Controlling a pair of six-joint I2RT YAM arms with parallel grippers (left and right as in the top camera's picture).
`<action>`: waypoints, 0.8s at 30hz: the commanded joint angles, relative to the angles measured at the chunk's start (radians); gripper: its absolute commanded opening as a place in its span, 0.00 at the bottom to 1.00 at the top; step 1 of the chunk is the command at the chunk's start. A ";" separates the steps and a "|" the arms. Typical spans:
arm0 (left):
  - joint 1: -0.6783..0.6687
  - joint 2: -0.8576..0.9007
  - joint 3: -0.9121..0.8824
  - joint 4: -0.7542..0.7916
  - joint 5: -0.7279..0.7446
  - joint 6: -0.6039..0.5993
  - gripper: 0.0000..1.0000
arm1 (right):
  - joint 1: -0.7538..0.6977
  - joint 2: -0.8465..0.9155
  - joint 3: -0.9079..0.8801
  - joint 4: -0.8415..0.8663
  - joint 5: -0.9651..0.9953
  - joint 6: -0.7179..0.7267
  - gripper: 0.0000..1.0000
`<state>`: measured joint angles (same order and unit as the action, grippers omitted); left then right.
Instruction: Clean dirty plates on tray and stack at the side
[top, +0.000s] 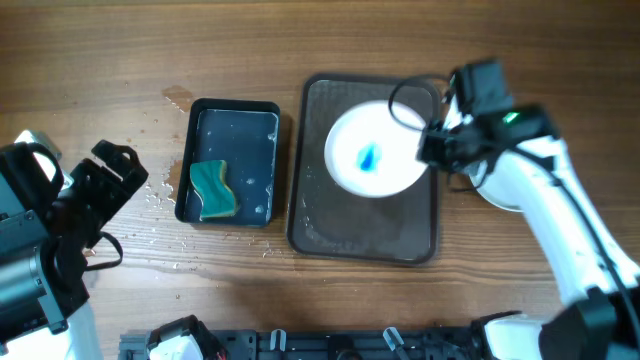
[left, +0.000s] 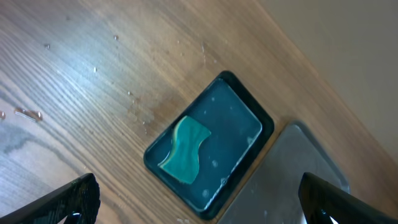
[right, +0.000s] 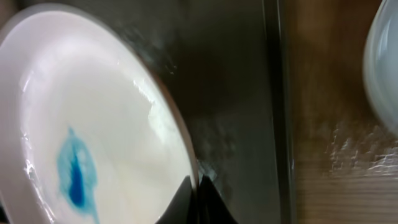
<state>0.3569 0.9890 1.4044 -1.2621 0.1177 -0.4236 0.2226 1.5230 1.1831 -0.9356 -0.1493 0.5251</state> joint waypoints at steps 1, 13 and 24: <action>0.009 -0.005 0.011 -0.002 0.033 -0.003 1.00 | 0.026 0.024 -0.308 0.244 -0.159 0.273 0.04; -0.279 0.303 -0.130 -0.084 -0.040 -0.037 0.79 | -0.013 -0.190 -0.185 0.076 -0.007 -0.232 0.29; -0.428 0.923 -0.260 0.294 -0.192 -0.168 0.12 | -0.013 -0.220 -0.181 0.071 -0.053 -0.207 0.29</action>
<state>-0.0536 1.8519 1.1549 -0.9936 -0.0025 -0.5449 0.2123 1.3045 0.9928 -0.8619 -0.1825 0.3157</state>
